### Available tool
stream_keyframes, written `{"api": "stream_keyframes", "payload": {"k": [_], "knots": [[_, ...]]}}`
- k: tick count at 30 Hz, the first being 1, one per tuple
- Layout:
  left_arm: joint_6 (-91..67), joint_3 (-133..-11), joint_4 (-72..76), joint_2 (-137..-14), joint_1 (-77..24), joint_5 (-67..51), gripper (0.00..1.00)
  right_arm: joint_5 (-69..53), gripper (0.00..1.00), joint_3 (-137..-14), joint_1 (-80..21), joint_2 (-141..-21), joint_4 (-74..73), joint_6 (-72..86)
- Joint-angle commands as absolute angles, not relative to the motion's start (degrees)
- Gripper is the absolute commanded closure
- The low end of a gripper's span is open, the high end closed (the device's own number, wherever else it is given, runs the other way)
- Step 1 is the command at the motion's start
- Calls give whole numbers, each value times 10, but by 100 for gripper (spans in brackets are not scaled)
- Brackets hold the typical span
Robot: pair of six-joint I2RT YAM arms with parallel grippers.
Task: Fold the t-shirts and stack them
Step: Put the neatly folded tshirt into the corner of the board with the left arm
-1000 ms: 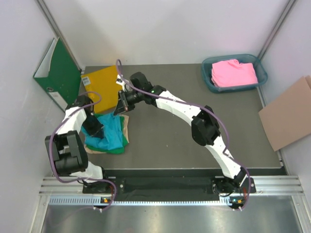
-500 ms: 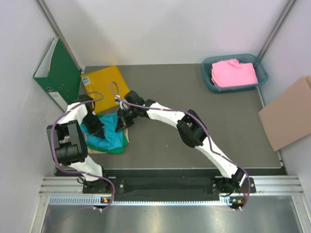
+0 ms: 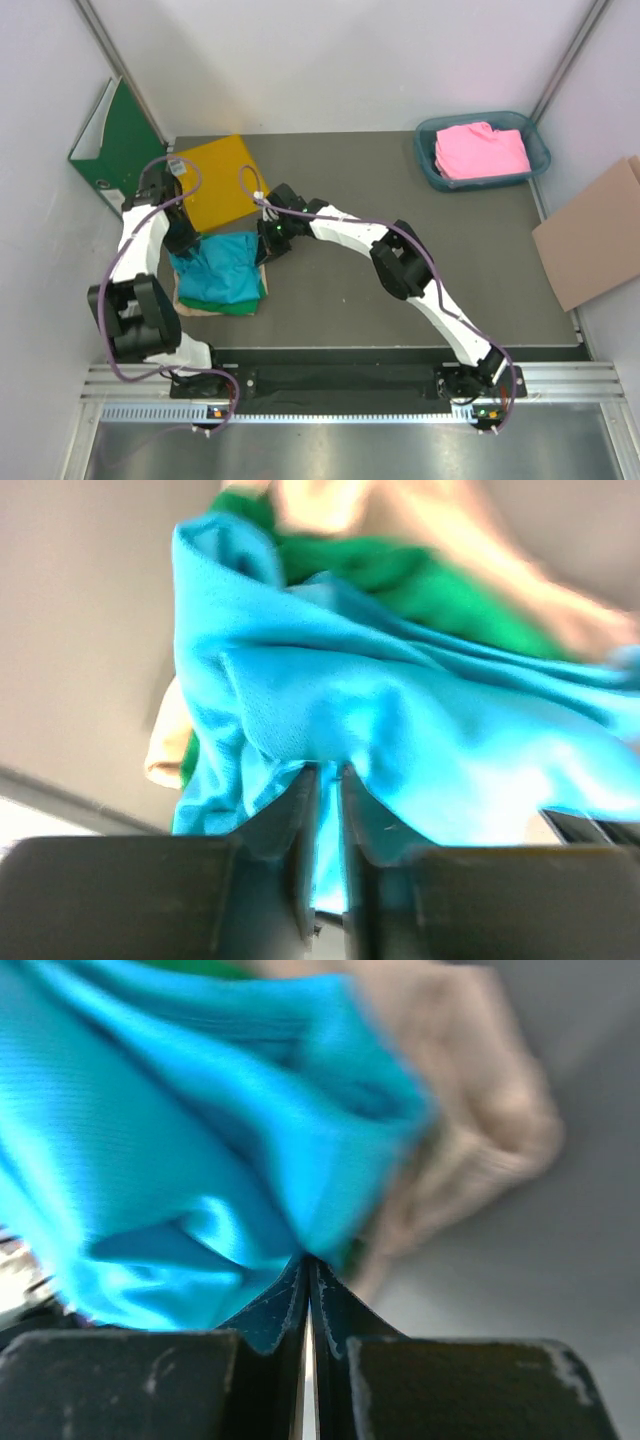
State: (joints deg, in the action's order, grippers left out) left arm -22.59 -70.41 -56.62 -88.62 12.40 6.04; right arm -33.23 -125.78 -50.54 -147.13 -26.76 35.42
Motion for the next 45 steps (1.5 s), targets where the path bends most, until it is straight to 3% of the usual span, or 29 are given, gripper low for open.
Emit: {"api": "stream_keyframes", "payload": {"k": [1,3,4,9,16,21,24,25,32,40,45], "knots": [[-222,-721,-505,-800,125,-43,58,-218,100,-1215,-483,-1392,-302,282],[-220,-708,-482,-798,123,-103,41,-196,100,-1173,-478,-1358,-271,272],[-220,-703,-476,-795,120,-115,27,-193,100,-1158,-476,-1325,-259,267],[-207,-696,-457,-789,110,-167,3,-183,100,-1084,-454,-1252,-218,273],[-214,-655,-413,-801,67,-211,2,-155,100,-986,-397,-1176,-213,273],[-234,-629,-397,-817,27,-205,18,-120,97,-919,-333,-1136,-229,242],[-248,-613,-375,-817,12,-211,89,-107,94,-899,-299,-1115,-243,223],[-261,-608,-369,-817,12,-213,100,-107,94,-891,-291,-1107,-247,219],[-315,-549,-263,-775,23,-289,100,-98,92,-875,-265,-1088,-268,196],[-524,-350,72,-722,124,-503,100,-104,91,-854,-265,-1082,-271,193],[-648,-276,227,-717,162,-548,100,-100,91,-865,-262,-1088,-287,176]]}}
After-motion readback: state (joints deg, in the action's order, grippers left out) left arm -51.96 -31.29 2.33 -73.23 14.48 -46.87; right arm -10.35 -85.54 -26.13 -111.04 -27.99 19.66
